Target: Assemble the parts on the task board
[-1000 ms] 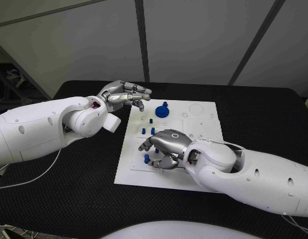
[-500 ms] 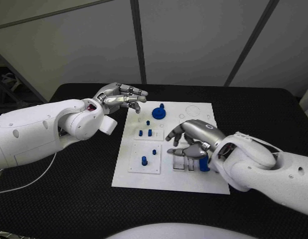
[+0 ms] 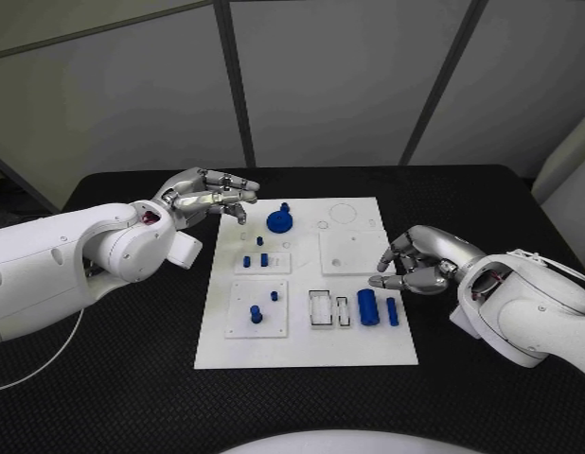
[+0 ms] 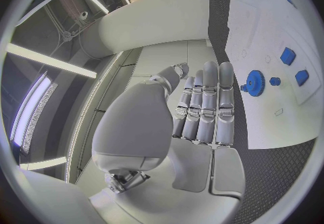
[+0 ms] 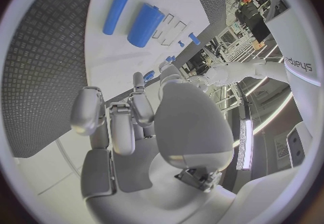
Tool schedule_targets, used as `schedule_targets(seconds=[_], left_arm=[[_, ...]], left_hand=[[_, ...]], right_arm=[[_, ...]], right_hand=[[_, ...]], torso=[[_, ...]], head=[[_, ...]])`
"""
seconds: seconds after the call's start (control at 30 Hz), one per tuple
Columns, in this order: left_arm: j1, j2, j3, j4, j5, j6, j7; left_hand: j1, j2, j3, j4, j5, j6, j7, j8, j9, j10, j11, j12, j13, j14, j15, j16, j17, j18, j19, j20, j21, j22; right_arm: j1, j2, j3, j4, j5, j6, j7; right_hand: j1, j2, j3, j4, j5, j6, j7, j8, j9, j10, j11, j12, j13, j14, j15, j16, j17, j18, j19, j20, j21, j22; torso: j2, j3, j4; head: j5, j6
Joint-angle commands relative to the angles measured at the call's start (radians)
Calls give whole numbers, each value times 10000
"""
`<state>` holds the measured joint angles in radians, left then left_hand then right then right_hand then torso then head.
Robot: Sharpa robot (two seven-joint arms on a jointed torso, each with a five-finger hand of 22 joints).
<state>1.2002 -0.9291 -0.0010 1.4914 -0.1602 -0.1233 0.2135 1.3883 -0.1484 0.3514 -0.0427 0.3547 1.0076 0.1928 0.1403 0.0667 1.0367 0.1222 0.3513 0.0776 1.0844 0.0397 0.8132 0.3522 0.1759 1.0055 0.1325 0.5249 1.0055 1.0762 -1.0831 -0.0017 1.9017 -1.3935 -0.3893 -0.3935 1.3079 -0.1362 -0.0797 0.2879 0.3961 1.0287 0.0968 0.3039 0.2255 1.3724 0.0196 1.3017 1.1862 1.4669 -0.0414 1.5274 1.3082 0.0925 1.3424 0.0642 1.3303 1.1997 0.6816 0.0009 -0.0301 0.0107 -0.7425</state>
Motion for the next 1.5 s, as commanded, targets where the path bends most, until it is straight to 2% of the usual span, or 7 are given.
schedule_targets(seconds=[0.03, 0.13, 0.27, 0.33, 0.6, 0.83, 1.5], left_arm=[[3, -2, 4, -6, 27, 83, 7], [-9, 0, 2, -13, 27, 93, 4], [-21, 3, 1, -14, 27, 105, -1], [-27, 1, 0, -16, 28, 106, -4], [-35, -16, 0, -11, 28, 110, -9], [-39, -20, 0, -8, 28, 119, -13], [-46, -49, 0, 18, 28, 158, -55]], left_hand=[[19, 112, -60, 25, -29, -78, 12, 9, 8, -70, 5, 40, 9, -20, 38, -43, -12, 55, -39, 64, -56, -12], [19, 112, -60, 25, -29, -78, 12, 9, 8, -70, 5, 40, 9, -20, 38, -43, -12, 55, -39, 64, -56, -12], [19, 112, -60, 25, -29, -78, 12, 9, 8, -70, 5, 40, 9, -20, 38, -43, -12, 55, -39, 64, -56, -12], [16, 112, -63, 27, -29, -78, 11, 10, 8, -71, 4, 43, 10, -21, 39, -43, -13, 55, -39, 65, -58, -14], [9, 112, -73, 31, -30, -77, 10, 15, 9, -74, 4, 52, 11, -22, 40, -43, -16, 54, -39, 67, -63, -18], [-3, 114, -83, 40, -30, -78, 10, 19, 9, -79, 4, 62, 12, -22, 42, -43, -20, 54, -39, 69, -69, -24], [-35, 122, -106, 64, -29, -86, 11, 26, 9, -96, 6, 83, 13, -22, 46, -41, -28, 54, -39, 75, -86, -39]], right_arm=[[-11, -86, -1, 136, -415, 262, -606], [-72, -187, -5, 280, -550, 385, -772], [-123, -168, -13, 333, -614, 584, -913], [-173, -108, -22, 322, -640, 705, -1011], [-355, 105, -41, 232, -762, 1024, -1227], [-548, 280, -48, 110, -931, 1370, -1397], [-839, 946, -50, -536, -1164, 1576, -1548]], right_hand=[[-4, 80, -145, 7, 95, -70, -16, 116, 124, 75, -20, 116, 187, 863, -63, 73, 1728, -118, 63, -2, 31, 28], [-169, 138, -391, 21, 289, -159, -43, 338, 370, 110, -38, 216, 393, 878, -77, 111, 1816, -130, 101, -10, 73, 98], [-381, 159, -615, 36, 316, -233, -72, 555, 613, 113, -56, 241, 498, 887, -90, 133, 1870, -135, 117, -20, 90, 131], [-505, 178, -764, 49, 320, -298, -114, 795, 886, 117, -89, 247, 577, 890, -109, 141, 1890, -135, 124, -45, 97, 151], [-711, 169, -953, 54, 333, -543, -135, 1174, 1342, 102, -107, 220, 668, 894, -134, 152, 1922, -138, 118, -62, 85, 153], [-893, 179, -1026, 65, 327, -778, -111, 1339, 1583, 17, -85, 111, 617, 887, -117, 138, 1894, -128, 79, -51, 40, 103], [-1156, 406, -982, 58, 493, -1017, -106, 1582, 1920, 6, -76, 76, 692, 882, -104, 127, 1877, -123, 61, -33, 14, 89]], torso=[[-9, -3, -10], [-8, -15, 13], [-8, -11, 19], [1, -14, 25], [19, -12, 3], [6, -12, 7], [17, -16, 17]], head=[[-59, -1], [-121, 1], [-116, -11], [-125, -14], [-114, -54], [-131, -109], [-60, -166]])
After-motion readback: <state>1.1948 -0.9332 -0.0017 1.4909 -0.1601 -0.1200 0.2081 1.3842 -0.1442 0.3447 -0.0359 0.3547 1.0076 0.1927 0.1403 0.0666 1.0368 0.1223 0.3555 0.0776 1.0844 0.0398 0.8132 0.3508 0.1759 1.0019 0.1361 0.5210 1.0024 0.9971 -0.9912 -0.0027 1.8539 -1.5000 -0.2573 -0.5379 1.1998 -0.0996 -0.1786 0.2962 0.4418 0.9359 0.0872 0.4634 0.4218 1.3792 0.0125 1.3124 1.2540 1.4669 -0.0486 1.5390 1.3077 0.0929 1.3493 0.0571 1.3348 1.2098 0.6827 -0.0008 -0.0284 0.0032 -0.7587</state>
